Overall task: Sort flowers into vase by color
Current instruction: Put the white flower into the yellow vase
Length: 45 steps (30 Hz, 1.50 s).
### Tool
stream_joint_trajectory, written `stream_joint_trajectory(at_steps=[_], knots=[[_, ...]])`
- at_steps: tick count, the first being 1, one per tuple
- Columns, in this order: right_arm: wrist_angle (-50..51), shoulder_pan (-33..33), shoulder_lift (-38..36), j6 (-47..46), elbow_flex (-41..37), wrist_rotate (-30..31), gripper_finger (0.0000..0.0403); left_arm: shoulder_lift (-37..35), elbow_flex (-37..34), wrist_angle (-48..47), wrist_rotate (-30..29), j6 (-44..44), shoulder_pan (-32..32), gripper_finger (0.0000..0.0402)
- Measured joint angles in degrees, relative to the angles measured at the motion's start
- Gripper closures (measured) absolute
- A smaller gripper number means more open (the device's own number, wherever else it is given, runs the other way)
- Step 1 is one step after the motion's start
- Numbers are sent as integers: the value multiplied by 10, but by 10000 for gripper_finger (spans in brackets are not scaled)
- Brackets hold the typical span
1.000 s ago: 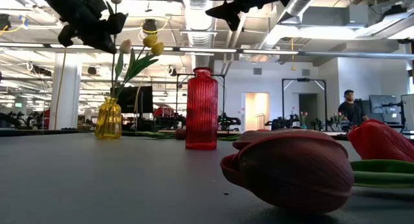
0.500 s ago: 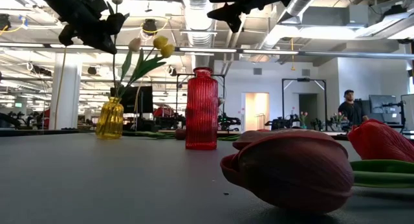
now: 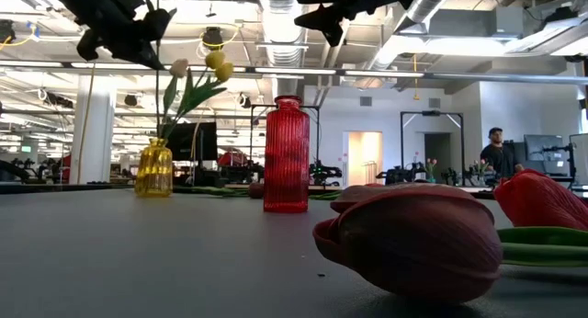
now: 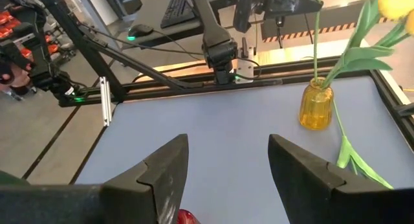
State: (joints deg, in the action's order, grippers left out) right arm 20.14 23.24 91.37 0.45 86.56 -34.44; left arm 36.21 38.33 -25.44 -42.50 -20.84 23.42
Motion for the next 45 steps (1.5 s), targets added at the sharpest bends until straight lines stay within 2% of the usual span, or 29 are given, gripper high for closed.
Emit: stream_joint_trajectory(at_steps=[19,25,45], knots=[[0,0,0,0,0,0,163,-2,-6,-16,-11,-14,18,401],[0,0,0,0,0,0,163,-2,-51,26,18,-30,29,401],[6,0,0,1,0,0,163,-2,-133,23,36,-60,29,401]])
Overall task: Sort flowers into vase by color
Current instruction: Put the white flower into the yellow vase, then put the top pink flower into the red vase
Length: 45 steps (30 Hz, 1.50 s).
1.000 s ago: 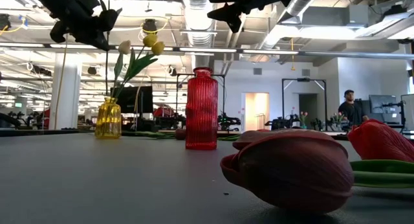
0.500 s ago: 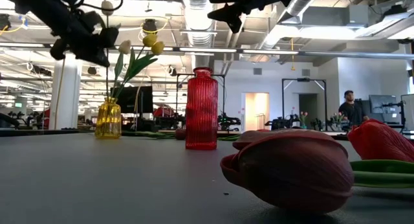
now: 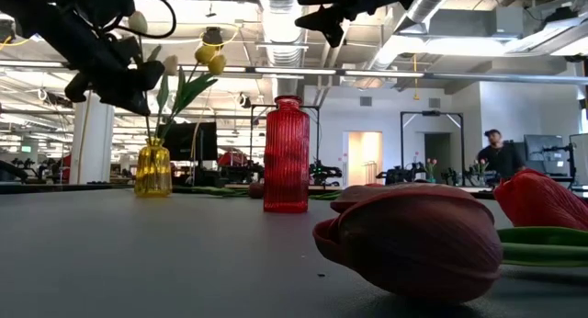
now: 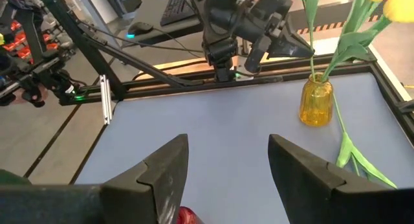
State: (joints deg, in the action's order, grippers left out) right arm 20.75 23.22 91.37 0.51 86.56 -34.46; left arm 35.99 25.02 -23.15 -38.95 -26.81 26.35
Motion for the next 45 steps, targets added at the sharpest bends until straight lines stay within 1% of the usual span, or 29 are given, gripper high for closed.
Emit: stream_joint_trajectory(at_steps=[8,13,17,24,28,31,35,40,45], knots=[[-2,0,0,1,0,0,163,0,0,2,16,22,0,401],[-2,0,0,1,0,0,163,0,0,1,55,62,0,394],[-2,0,0,1,0,0,163,0,0,1,71,68,0,356],[-2,0,0,0,0,0,163,0,1,-9,83,81,0,256],[-2,0,0,0,0,0,163,0,22,-54,88,81,0,209],[-2,0,0,0,0,0,163,0,46,-108,90,81,0,184],[-2,0,0,1,0,0,163,0,64,-147,127,71,0,165],[-2,0,0,13,0,0,163,0,65,-174,198,59,0,162],[-2,0,0,15,0,0,163,-1,65,-185,221,23,0,161]])
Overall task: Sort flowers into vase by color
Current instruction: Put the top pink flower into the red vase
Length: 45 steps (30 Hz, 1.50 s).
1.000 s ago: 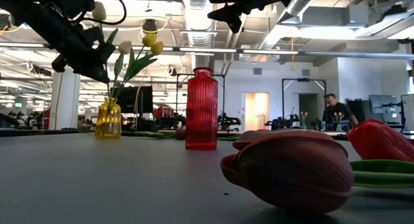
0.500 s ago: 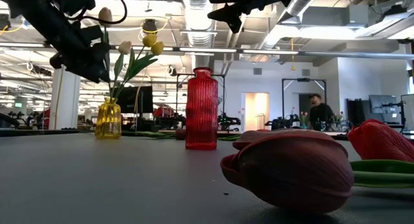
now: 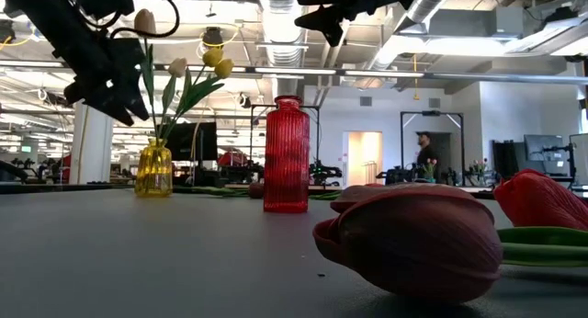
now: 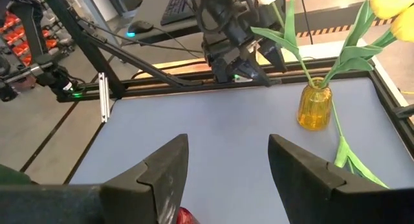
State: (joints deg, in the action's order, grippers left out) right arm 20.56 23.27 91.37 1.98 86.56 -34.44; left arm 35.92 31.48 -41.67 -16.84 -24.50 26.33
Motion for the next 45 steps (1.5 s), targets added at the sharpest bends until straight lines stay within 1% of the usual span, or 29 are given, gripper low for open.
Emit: stream_joint_trajectory(at_steps=[4,12,18,22,28,29,31,36,39,42,45], knots=[[2,0,0,0,0,0,163,0,0,-2,34,-33,0,161],[4,0,0,2,0,0,163,0,0,-63,152,-103,0,161],[5,0,0,15,0,0,163,0,0,-73,235,-131,-5,161],[17,6,0,17,0,0,163,0,0,-90,252,-160,-22,161],[39,21,0,17,0,0,163,1,0,-168,261,-232,-28,162],[43,25,0,16,0,0,163,1,0,-166,263,-240,-28,162],[47,28,0,15,0,0,163,0,3,-165,269,-236,-28,165],[48,31,0,15,0,0,163,0,23,-147,266,-178,-28,183],[48,31,0,15,0,0,163,0,41,-139,277,-153,-28,195],[50,31,0,27,0,0,163,0,49,-139,307,-147,-28,203],[70,33,0,60,0,0,163,1,49,-139,375,-152,-28,209]])
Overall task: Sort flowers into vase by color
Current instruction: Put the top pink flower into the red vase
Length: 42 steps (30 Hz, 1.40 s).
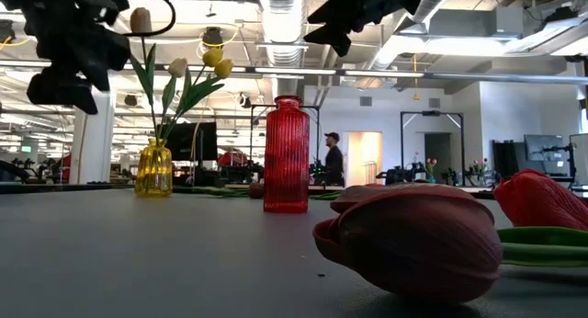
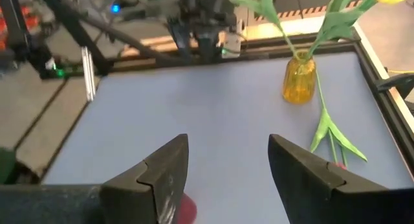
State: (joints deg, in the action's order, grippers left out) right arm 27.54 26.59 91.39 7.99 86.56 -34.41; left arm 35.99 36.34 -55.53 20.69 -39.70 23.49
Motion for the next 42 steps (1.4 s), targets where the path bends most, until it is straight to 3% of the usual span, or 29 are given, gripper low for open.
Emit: stream_joint_trajectory(at_steps=[4,8,15,25,36,42], knots=[[41,13,5,43,0,2,163,0,0,20,70,-4,-13,210],[71,37,24,44,0,11,163,1,0,79,79,-6,-57,210],[117,69,82,61,-1,32,163,32,0,217,39,-29,-168,210],[157,75,172,93,-1,207,166,104,0,231,-52,-36,-288,210],[116,45,243,124,0,356,192,162,0,236,-104,-36,-335,210],[92,42,261,145,0,332,197,176,0,243,-110,-46,-346,210]])
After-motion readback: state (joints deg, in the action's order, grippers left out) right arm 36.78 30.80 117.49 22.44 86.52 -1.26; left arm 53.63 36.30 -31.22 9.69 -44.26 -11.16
